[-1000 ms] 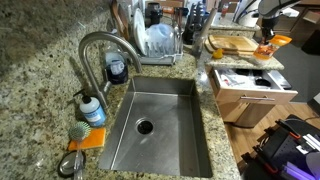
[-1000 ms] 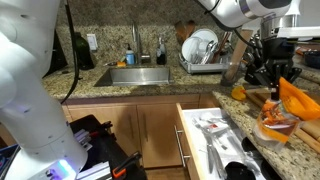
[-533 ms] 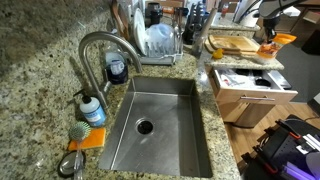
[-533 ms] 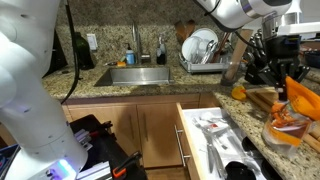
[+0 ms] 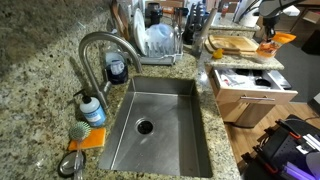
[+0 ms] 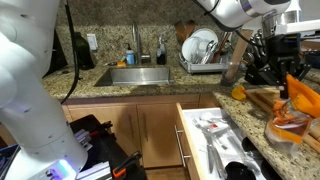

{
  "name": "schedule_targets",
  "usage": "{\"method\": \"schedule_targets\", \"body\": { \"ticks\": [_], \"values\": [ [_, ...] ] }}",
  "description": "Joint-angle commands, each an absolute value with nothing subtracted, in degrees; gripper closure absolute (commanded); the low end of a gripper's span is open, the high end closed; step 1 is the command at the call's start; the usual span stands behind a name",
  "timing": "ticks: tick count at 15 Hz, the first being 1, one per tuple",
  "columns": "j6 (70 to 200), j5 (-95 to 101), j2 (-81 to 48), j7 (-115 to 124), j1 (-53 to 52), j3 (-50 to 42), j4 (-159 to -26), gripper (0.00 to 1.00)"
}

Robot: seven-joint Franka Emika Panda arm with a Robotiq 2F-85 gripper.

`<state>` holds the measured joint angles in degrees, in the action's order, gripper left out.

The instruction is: Place the orange pack inside the open drawer, take the pack out of the drawer and put it on the countertop

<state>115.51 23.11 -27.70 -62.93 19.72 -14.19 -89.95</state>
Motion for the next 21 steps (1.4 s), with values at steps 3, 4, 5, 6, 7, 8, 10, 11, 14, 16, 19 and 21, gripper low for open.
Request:
{"method": "schedule_targets", "body": {
  "ticks": [3,4,5,6,7,8,10,11,14,16,19,21],
  "values": [
    [115.18,23.27,-27.98,-62.92,20.17,-13.66,-89.61,0.99],
    [115.18,23.27,-28.02,-62.91,20.17,-13.66,-89.62,1.00],
    [115.33,24.11,-29.15,-60.81,19.84,-14.30,-88.75,1.00],
    [115.52,25.23,-30.09,-58.36,19.41,-14.95,-88.13,1.00],
    [115.11,26.14,-31.26,-56.66,19.34,-15.31,-87.10,1.00],
    [114.54,26.48,-32.22,-55.23,19.56,-15.32,-86.28,1.00],
    [115.17,25.99,-30.16,-56.45,20.15,-14.21,-88.61,0.99],
    [115.16,26.12,-30.91,-55.96,20.19,-14.30,-88.11,0.99],
    [115.32,24.86,-31.43,-57.02,20.83,-13.67,-87.51,1.00],
    [115.55,23.68,-31.28,-58.19,21.39,-13.13,-87.50,1.00],
    [115.01,20.41,-31.42,-62.01,22.87,-12.30,-86.95,1.00],
    [114.68,19.04,-31.43,-63.37,23.49,-12.56,-86.48,1.00]
  ]
}}
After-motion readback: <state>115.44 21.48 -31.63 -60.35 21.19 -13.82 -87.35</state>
